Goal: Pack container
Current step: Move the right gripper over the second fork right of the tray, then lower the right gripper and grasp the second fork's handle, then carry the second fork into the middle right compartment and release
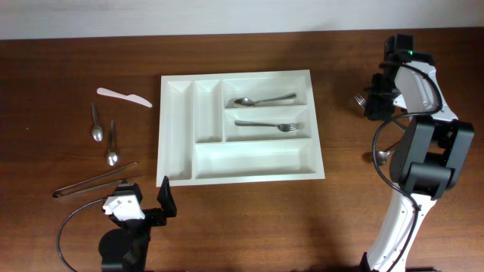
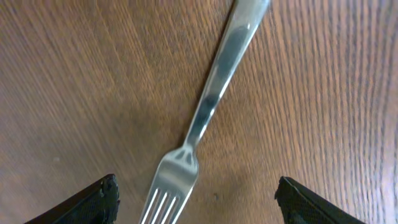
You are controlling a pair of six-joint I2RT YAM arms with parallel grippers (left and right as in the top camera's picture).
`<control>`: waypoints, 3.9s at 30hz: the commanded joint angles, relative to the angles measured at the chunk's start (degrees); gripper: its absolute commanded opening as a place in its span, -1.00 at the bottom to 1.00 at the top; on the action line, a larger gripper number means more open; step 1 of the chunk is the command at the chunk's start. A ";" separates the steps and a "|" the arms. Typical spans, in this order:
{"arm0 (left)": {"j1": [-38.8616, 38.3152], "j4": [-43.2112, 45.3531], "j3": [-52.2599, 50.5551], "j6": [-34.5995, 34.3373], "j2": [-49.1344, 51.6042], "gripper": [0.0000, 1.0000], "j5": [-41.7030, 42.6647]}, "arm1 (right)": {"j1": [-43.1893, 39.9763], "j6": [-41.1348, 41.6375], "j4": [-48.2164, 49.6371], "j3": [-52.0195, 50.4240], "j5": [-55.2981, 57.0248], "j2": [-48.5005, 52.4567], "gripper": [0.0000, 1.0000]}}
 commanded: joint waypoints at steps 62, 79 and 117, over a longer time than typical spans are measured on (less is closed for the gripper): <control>0.20 -0.11 -0.17 0.52 -0.44 0.98 0.83 | 0.28 -13.22 2.38 -8.11 1.18 1.11 0.00; 0.20 -0.11 -0.17 0.52 -0.44 0.98 0.83 | 0.39 -19.26 2.43 -8.22 1.44 1.11 -0.90; 0.20 -0.11 -0.17 0.52 -0.44 0.98 0.83 | 0.39 -76.87 6.86 11.02 -25.94 0.24 -0.92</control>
